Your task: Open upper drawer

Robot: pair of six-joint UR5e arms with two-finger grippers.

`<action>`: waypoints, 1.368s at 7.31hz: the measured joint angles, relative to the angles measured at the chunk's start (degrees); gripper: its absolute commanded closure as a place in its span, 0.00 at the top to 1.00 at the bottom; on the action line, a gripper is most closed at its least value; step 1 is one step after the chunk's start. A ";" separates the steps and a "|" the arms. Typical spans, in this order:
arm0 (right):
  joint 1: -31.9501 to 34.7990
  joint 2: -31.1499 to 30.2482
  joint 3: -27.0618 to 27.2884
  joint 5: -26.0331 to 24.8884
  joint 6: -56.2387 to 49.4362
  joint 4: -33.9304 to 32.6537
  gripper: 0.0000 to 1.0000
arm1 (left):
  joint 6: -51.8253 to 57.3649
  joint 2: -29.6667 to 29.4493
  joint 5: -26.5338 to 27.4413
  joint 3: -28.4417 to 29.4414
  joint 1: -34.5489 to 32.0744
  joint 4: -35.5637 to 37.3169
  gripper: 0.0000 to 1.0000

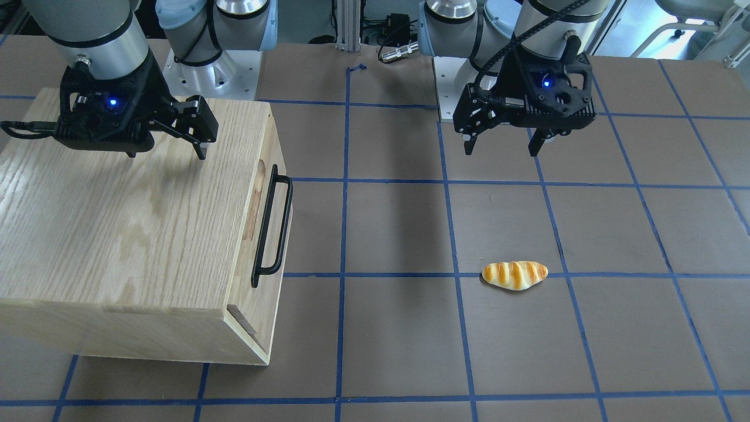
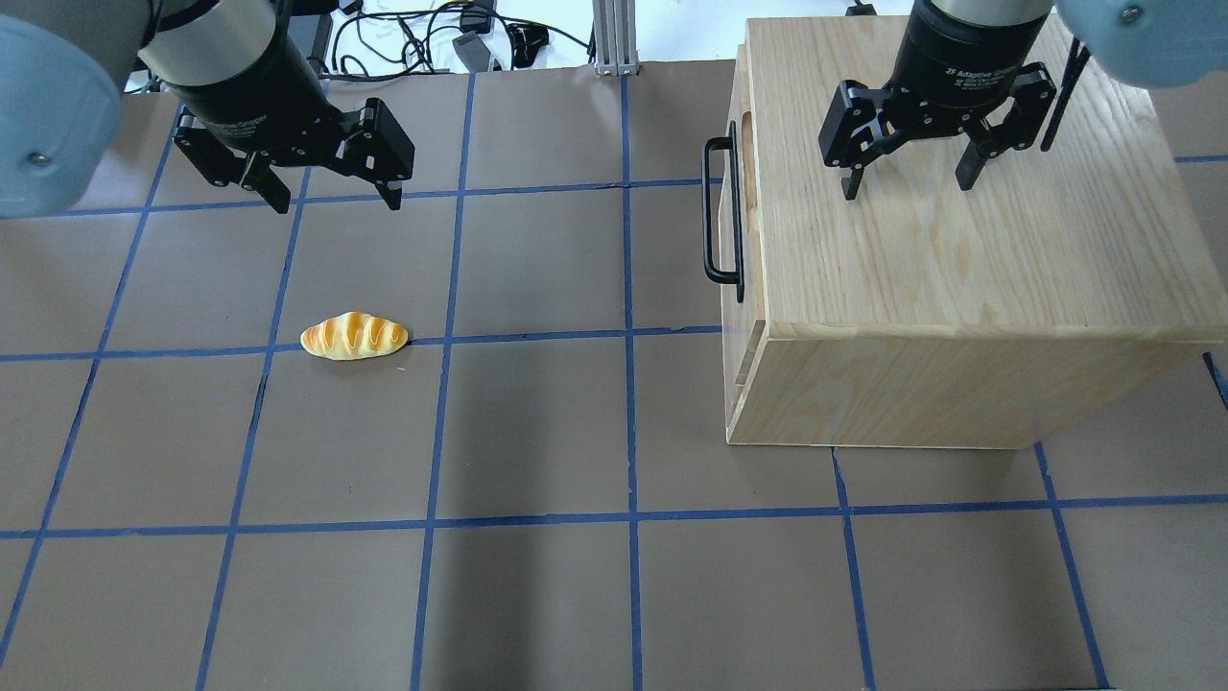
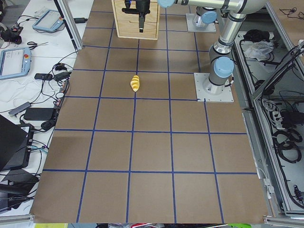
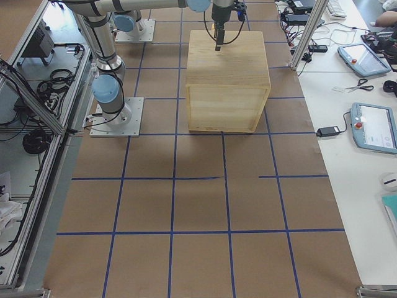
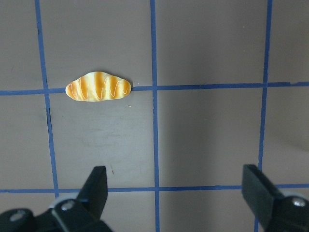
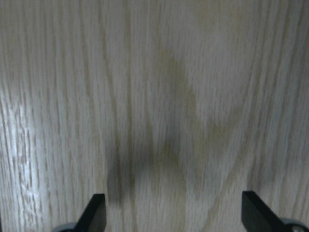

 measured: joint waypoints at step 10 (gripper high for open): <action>0.04 0.00 -0.03 0.00 0.05 0.00 1.00 | -0.24 0.23 0.28 -0.13 -0.11 -0.37 1.00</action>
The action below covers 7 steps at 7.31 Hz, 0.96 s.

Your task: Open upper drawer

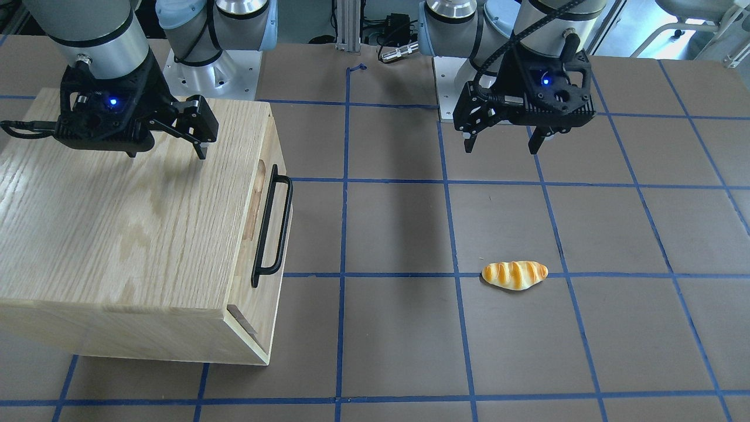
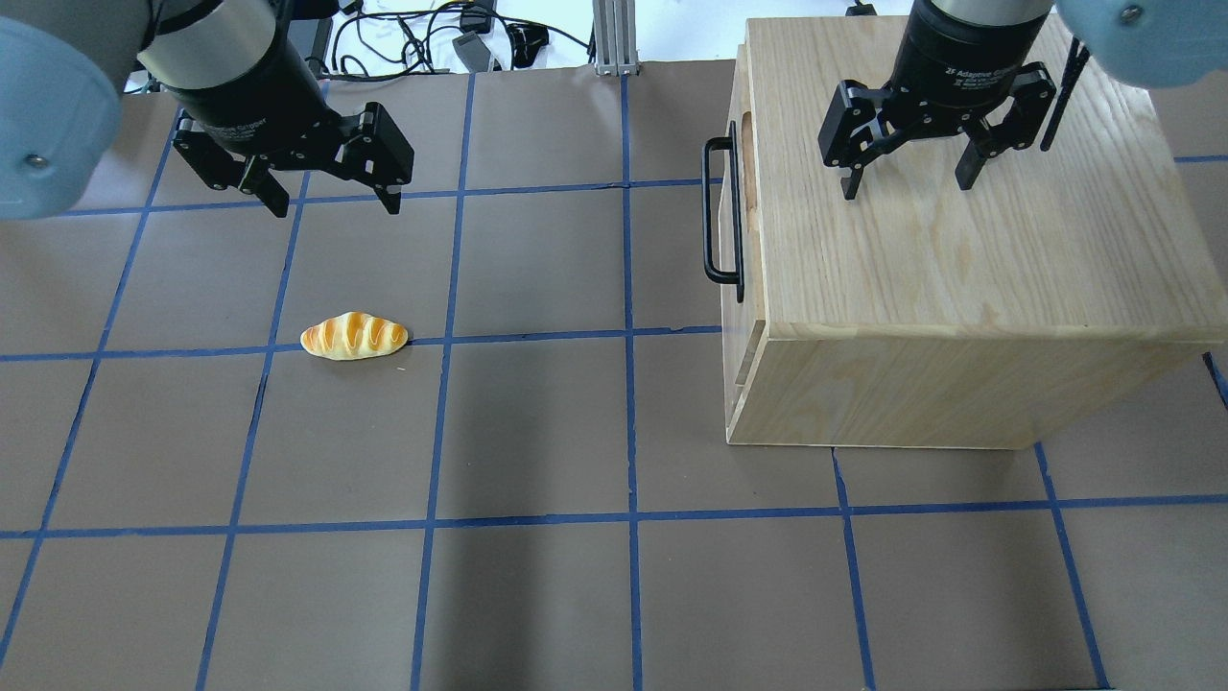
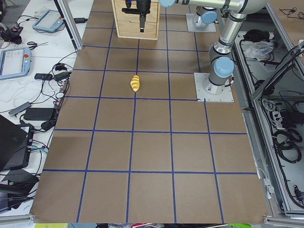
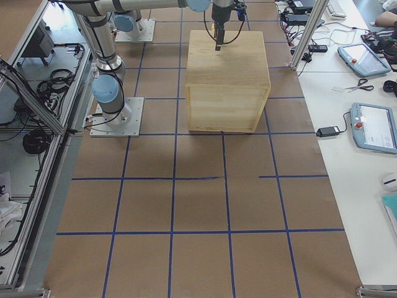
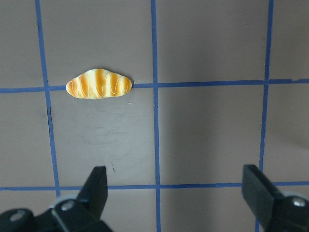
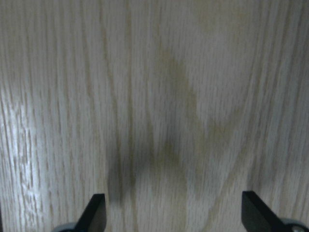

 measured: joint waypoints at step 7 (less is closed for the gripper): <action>-0.03 0.00 0.05 0.00 0.00 0.00 1.00 | -10.49 -3.78 -11.52 0.95 -2.10 2.37 1.00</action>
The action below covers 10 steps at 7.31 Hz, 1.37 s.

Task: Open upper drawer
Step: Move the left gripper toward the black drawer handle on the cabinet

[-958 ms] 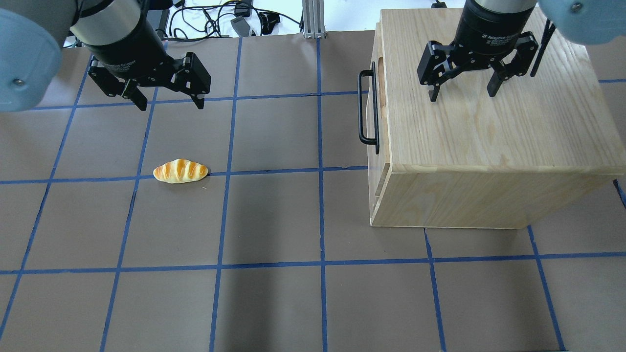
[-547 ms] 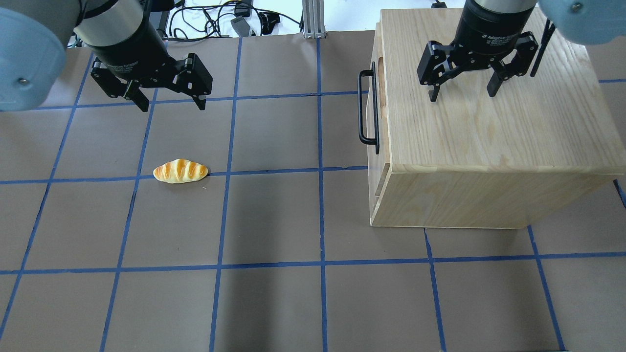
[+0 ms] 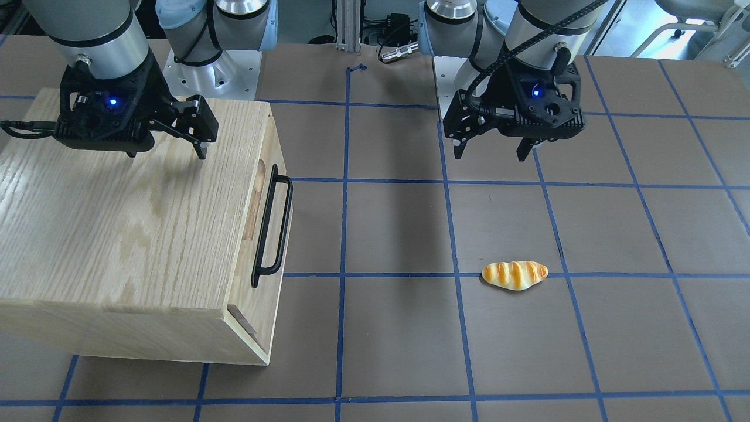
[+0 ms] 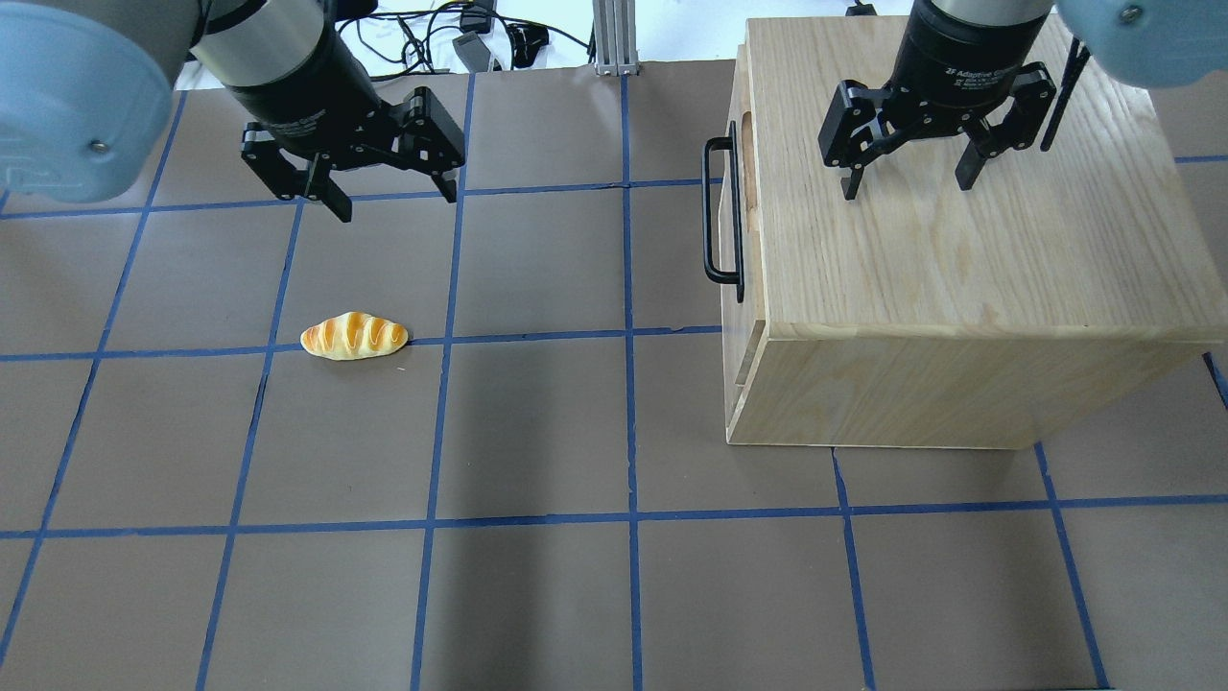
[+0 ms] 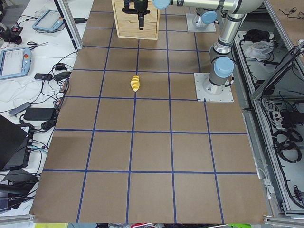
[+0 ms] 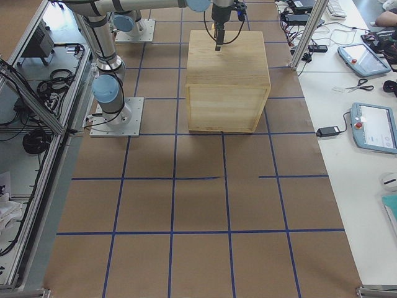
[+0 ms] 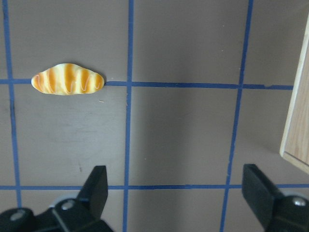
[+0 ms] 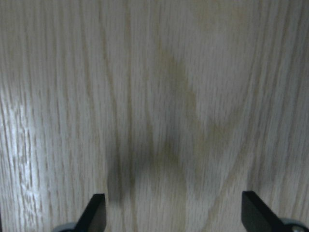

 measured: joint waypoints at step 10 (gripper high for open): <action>-0.02 0.00 -0.05 0.00 0.01 0.00 1.00 | -14.98 -12.72 -5.73 0.02 -14.49 19.40 1.00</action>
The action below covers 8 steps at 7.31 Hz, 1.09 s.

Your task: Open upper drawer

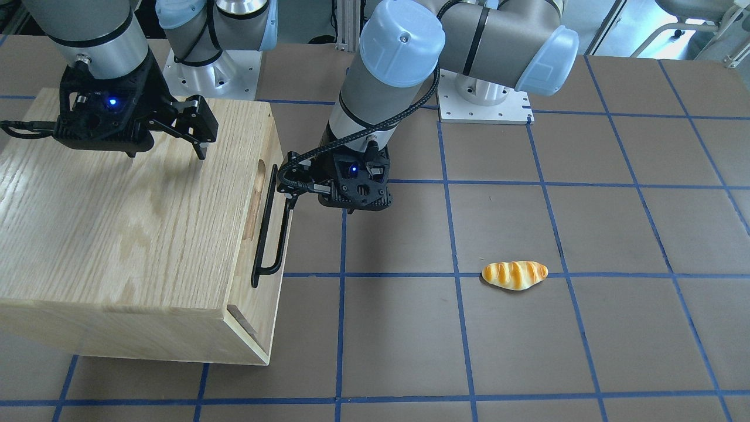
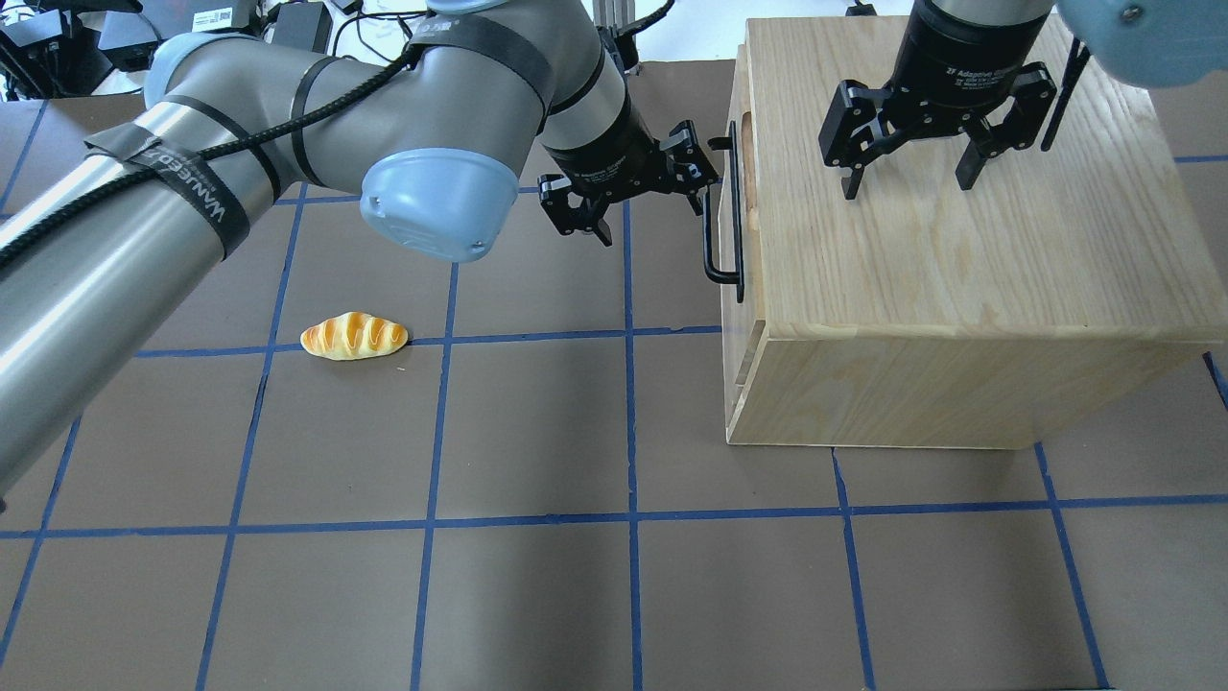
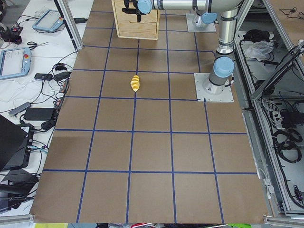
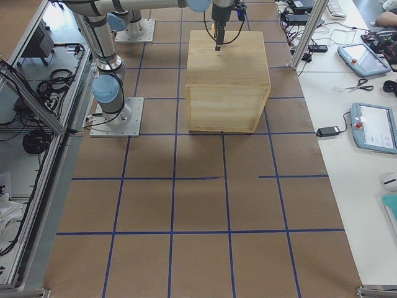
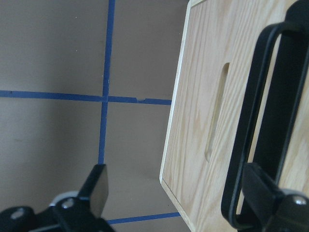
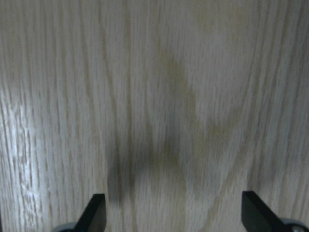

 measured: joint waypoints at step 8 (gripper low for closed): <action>0.03 0.00 0.00 0.00 -0.03 0.00 1.00 | 0.29 -1.78 -0.22 -0.52 -1.98 2.06 1.00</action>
